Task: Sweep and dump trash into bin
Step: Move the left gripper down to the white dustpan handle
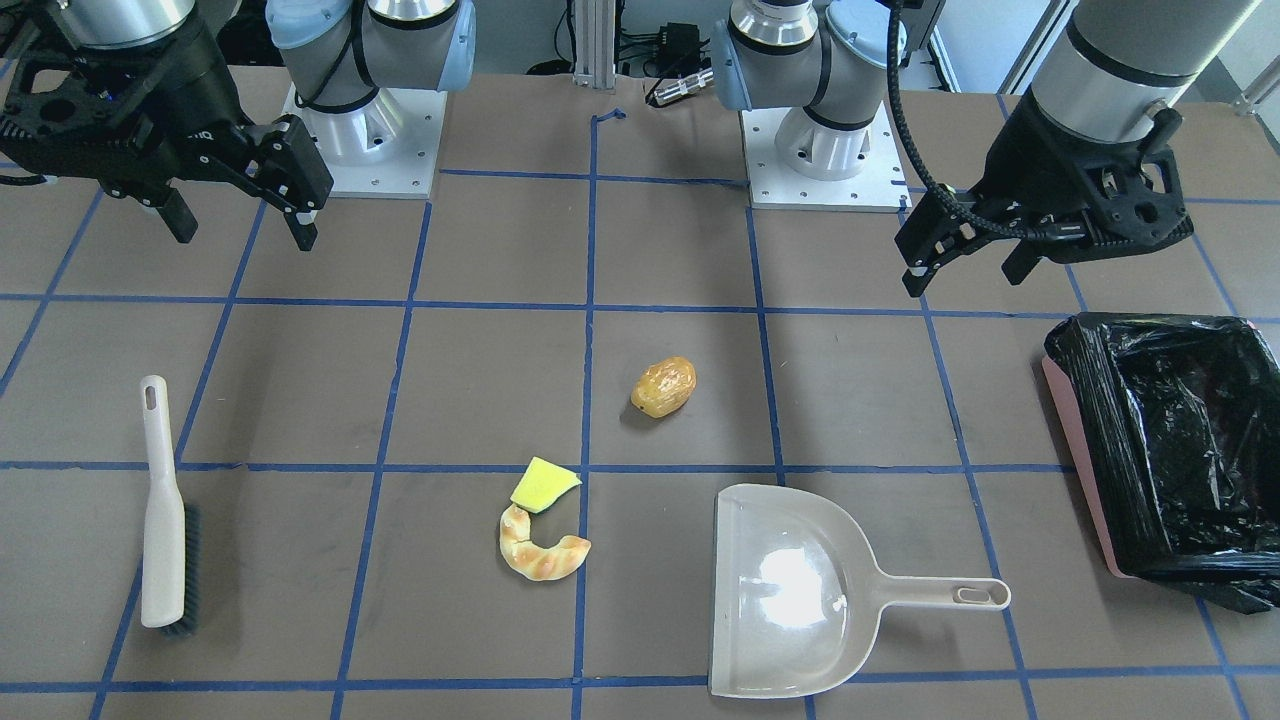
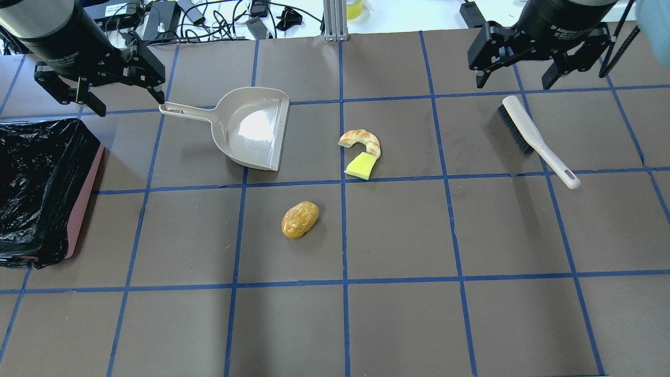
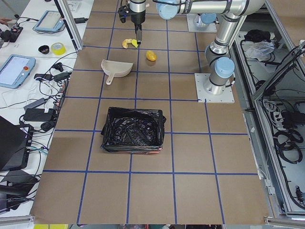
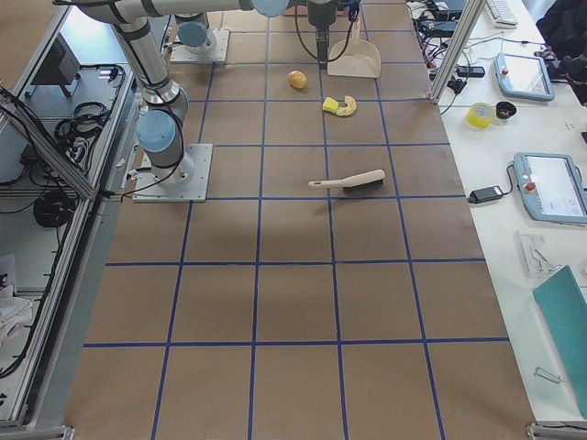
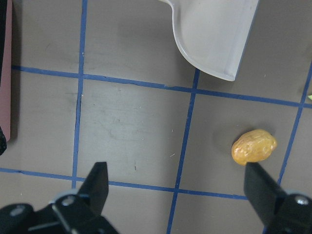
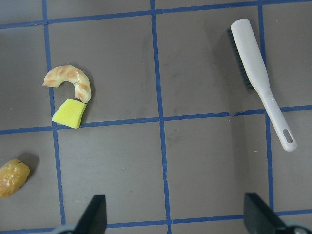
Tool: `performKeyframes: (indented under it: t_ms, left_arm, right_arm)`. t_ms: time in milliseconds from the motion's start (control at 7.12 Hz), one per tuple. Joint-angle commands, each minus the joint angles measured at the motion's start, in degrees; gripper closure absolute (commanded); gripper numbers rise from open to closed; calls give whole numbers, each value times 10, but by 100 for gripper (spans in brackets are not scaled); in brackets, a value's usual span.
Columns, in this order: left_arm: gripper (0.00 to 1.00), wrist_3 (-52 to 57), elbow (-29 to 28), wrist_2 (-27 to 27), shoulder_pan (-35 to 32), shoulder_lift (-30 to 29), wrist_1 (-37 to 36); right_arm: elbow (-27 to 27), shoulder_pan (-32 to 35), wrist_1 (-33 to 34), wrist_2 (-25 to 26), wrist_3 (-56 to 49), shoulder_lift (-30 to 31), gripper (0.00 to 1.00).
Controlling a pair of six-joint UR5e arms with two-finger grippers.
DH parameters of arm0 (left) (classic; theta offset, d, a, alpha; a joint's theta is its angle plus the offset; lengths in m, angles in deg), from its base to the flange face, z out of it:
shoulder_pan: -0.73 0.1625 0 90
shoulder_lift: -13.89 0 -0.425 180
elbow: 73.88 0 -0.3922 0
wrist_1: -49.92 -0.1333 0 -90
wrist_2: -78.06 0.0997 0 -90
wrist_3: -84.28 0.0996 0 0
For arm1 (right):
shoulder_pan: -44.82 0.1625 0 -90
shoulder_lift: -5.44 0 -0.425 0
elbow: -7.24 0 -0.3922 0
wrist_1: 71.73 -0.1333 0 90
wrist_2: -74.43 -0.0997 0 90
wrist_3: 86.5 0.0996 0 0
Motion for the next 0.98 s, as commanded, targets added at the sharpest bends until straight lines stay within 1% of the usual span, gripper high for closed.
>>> performKeyframes:
  t_ms: [0,141,281,422,562,703,843]
  left_arm:
    - [0,-82,-2,2,0,8,-35]
    - [0,-144,3,11,2,-6,-55]
    - [0,-241,12,27,2,-16,-55]
    - [0,-339,32,39,3,-27,-107]
    - [0,-403,39,57,3,-47,-189]
    - [0,-491,34,69,4,-82,-199]
    - [0,-579,27,68,3,-115,-226]
  right_arm:
    - [-1,1,0,-2,0,-1,0]
    - [-1,1,0,-2,-1,1,0]
    - [-1,1,0,-4,0,1,0]
    - [-2,1,0,-4,0,1,0]
    - [-3,1,0,-4,0,1,0]
    - [-3,0,-1,-1,0,1,0]
    - [-4,-1,-2,0,-1,1,0]
